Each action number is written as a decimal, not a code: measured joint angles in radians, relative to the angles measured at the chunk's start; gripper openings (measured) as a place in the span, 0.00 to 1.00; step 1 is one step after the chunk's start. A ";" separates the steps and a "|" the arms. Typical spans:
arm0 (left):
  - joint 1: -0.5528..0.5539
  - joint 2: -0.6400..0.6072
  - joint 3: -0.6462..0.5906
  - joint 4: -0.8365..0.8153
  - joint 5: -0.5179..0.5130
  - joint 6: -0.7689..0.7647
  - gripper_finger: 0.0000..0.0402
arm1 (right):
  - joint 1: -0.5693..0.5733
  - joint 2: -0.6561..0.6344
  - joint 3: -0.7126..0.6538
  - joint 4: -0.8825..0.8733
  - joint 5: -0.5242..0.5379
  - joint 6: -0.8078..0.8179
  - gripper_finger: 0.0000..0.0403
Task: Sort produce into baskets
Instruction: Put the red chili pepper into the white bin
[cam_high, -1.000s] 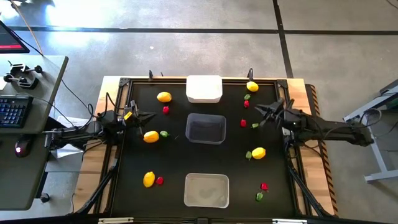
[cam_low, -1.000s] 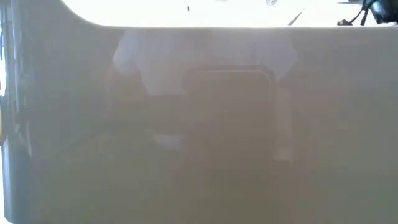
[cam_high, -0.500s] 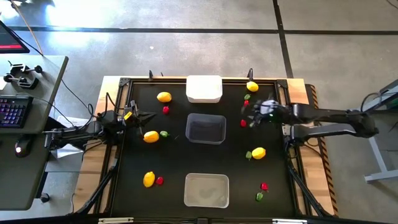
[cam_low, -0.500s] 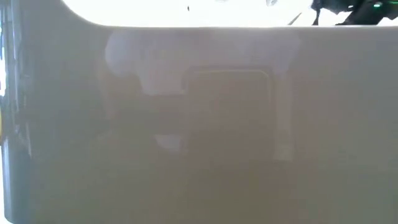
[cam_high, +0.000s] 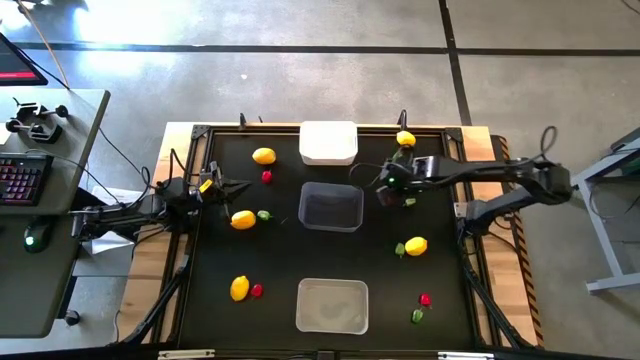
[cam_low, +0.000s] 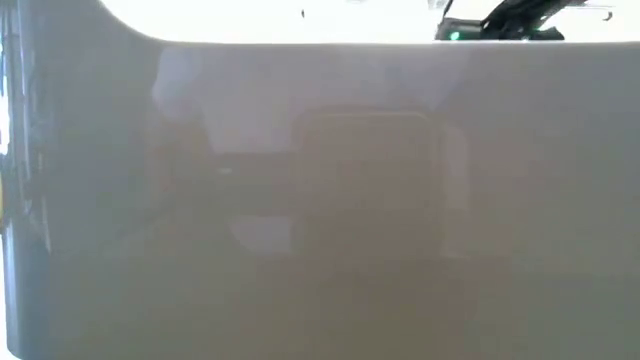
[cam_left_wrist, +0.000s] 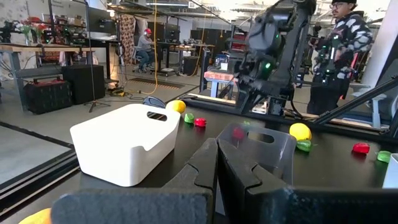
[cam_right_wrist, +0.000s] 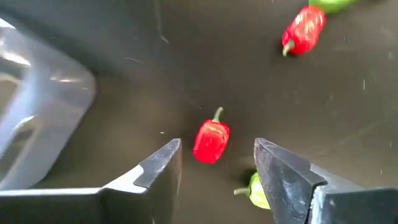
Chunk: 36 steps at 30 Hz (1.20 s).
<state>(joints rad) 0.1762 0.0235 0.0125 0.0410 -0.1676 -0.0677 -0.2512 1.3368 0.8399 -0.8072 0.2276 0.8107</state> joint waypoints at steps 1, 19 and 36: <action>0.000 0.000 0.000 0.000 0.000 0.000 0.00 | 0.000 0.024 0.007 0.000 0.001 0.014 0.48; 0.000 0.000 0.000 0.000 0.000 0.000 0.00 | -0.056 0.292 0.123 -0.081 -0.074 0.134 0.48; 0.000 0.000 0.000 0.000 0.000 0.000 0.00 | -0.063 0.320 0.121 -0.062 -0.124 0.172 0.36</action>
<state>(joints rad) 0.1764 0.0235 0.0125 0.0413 -0.1673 -0.0677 -0.3139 1.6569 0.9611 -0.8689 0.1036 0.9823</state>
